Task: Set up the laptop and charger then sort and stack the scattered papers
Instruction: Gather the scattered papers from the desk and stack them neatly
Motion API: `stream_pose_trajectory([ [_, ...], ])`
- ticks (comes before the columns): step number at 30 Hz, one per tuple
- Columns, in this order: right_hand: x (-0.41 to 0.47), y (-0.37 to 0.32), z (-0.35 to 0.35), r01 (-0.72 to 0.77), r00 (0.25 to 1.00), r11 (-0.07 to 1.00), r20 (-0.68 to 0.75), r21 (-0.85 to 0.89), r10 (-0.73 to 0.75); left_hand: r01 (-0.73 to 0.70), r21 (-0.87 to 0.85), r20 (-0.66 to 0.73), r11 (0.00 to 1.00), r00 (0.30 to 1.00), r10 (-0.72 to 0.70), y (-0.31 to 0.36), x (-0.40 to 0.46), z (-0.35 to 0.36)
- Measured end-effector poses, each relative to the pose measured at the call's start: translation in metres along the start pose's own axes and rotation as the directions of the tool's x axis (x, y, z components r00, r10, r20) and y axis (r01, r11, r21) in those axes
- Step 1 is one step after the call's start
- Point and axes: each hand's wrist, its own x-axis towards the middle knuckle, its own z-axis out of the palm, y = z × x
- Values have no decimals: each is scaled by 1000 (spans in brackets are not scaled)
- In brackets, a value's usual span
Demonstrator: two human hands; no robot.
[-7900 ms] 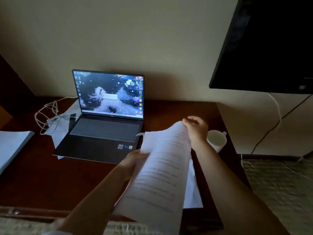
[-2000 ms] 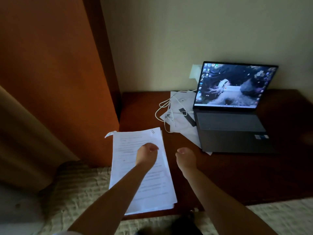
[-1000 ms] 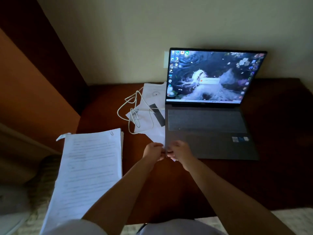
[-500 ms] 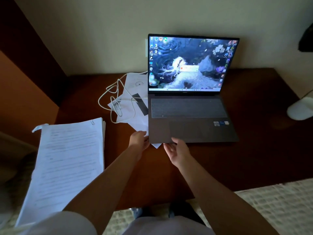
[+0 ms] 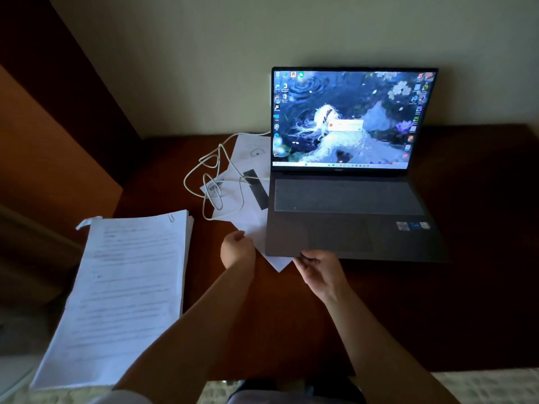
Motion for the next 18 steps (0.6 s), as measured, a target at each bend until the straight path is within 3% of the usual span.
stream_pose_trajectory([
  [4, 7, 4, -7, 14, 998, 999, 66, 46, -17, 51, -181, -101, 982, 992, -70, 10, 9, 7],
  [8, 9, 3, -7, 30, 995, 997, 97, 65, -36, 157, -385, -44, 910, 981, -188, 4, 20, 11],
  [10, 9, 1, -7, 44, 991, 997, 121, 69, -52, 221, -485, 57, 846, 973, -222, 4, 20, 11],
  [18, 16, -1, -15, 98, 980, 992, 164, 79, -110, 267, -430, 216, 862, 958, -189, 13, 22, 23],
])
